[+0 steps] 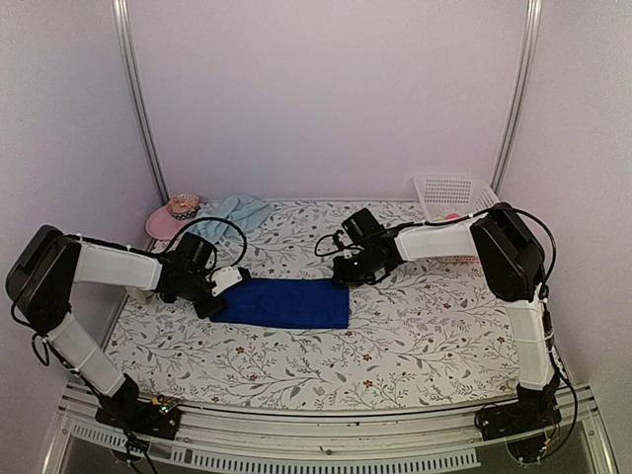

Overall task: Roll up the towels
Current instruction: Smooth out the towel at the center of the board, then rotate the towel at the center of the board, then pick up the towel from the center of the board.

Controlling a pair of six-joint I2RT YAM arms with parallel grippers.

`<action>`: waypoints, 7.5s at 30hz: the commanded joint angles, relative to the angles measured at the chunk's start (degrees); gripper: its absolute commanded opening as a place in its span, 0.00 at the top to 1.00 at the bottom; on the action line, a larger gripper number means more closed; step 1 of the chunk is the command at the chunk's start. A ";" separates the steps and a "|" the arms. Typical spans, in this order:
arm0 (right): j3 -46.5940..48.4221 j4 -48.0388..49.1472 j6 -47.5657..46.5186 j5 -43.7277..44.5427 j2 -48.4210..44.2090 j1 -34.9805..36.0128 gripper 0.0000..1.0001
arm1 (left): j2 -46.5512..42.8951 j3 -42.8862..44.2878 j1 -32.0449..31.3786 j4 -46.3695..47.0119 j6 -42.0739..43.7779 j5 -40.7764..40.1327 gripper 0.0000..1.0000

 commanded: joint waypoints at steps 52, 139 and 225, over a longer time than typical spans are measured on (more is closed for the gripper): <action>-14.12 -11.04 -9.59 0.05 -10.12 12.16 0.96 | 8.72 4.78 1.95 10.33 -2.59 -10.49 0.29; 25.07 -6.25 -6.26 26.10 17.30 4.83 0.01 | -27.61 -11.14 14.41 10.42 -3.28 8.85 0.03; -51.52 40.07 -64.29 17.14 -37.01 24.92 0.17 | -8.45 -7.53 -20.35 13.05 17.13 21.03 1.00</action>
